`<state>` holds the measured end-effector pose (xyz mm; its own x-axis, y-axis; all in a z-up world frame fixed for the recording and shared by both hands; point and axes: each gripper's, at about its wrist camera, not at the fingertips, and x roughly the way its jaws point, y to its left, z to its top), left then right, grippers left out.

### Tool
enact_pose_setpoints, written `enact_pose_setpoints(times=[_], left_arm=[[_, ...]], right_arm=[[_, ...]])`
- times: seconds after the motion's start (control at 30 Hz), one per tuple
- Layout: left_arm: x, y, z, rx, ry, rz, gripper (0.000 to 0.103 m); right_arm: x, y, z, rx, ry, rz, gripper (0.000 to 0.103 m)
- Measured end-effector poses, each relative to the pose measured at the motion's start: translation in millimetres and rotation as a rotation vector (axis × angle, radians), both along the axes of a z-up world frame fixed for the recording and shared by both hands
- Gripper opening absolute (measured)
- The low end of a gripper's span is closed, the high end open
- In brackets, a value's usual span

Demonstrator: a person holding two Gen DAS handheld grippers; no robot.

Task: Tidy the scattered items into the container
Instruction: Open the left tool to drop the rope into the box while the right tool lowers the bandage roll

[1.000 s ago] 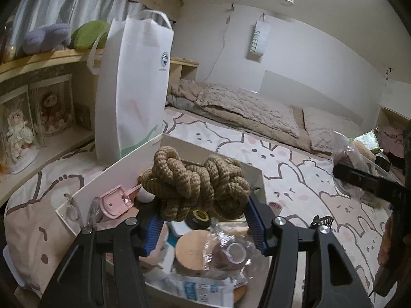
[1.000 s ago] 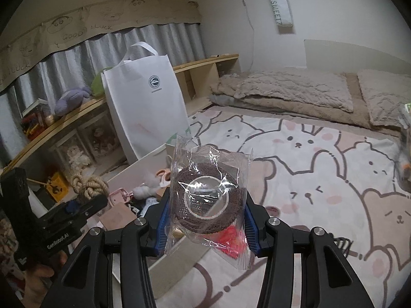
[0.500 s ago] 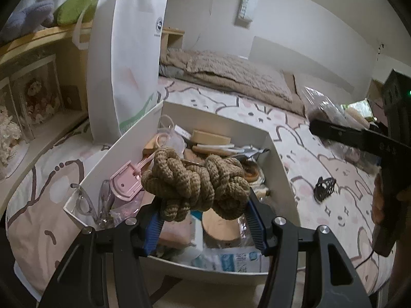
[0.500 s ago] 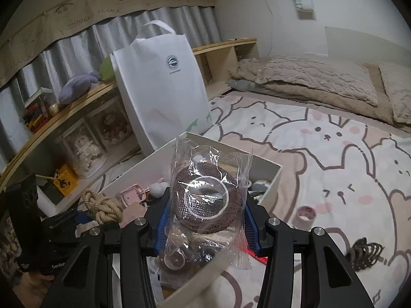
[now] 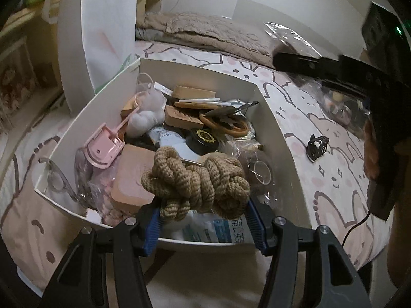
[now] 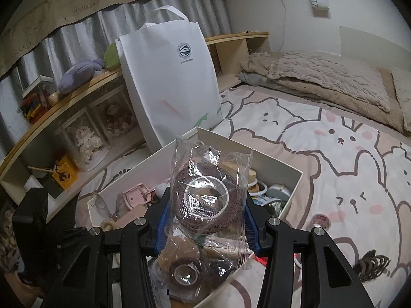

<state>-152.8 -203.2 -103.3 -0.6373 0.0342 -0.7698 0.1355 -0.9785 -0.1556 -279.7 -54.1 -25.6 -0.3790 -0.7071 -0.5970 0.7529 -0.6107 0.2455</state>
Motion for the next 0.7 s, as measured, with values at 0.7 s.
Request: enact_pose_setpoints(times=[0.7], left_arm=[[14,-15,10,-0.049,0.045,0.03,0.091]], right_arm=[[1,-44,-13,0.062,-0.052,0.082,0.05]])
